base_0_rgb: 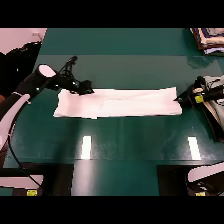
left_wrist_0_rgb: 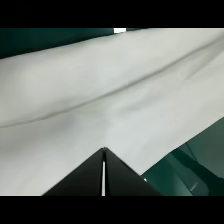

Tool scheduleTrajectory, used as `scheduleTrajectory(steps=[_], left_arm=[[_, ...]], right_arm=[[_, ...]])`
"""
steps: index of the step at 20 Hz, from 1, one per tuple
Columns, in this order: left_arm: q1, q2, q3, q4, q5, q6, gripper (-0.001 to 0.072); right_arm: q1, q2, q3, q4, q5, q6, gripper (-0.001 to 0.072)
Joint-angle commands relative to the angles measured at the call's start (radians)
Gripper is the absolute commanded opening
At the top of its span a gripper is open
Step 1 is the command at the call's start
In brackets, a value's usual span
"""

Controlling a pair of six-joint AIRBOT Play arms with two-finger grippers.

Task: Fold the shirts.

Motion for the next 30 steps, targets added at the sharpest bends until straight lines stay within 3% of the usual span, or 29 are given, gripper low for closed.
scheduleTrajectory(steps=[1, 3, 7, 10, 17, 20, 26, 30], left_arm=[[-0.089, -0.043, 0.041, 0.004, 0.040, -0.017, 0.0028], [-0.130, -0.103, 0.101, 0.005, 0.039, -0.040, 0.0028], [-0.217, -0.233, 0.227, 0.008, 0.038, -0.067, 0.0028], [-0.260, -0.321, 0.318, 0.015, 0.011, -0.081, 0.0028], [-0.282, -0.378, 0.380, 0.028, 0.034, -0.112, 0.0028], [-0.282, -0.379, 0.380, 0.031, 0.057, -0.115, 0.0028], [-0.281, -0.378, 0.380, 0.031, 0.101, -0.118, 0.0028], [-0.224, -0.358, 0.384, 0.036, 0.011, -0.118, 0.0028]], right_arm=[[0.063, -0.029, 0.037, 0.023, -0.005, -0.063, 0.0292], [0.091, -0.028, 0.064, 0.025, 0.020, -0.089, 0.0017], [0.123, 0.045, 0.132, 0.031, 0.077, -0.094, 0.0016], [0.162, 0.156, 0.235, 0.033, 0.080, 0.016, 0.0015], [0.364, 0.294, 0.515, 0.038, 0.072, 0.136, 0.0015], [0.477, 0.287, 0.592, 0.111, 0.020, 0.136, 0.0015], [0.628, 0.286, 0.615, 0.108, -0.053, 0.101, 0.0016], [0.683, 0.286, 0.615, 0.109, -0.112, 0.070, 0.0015]])
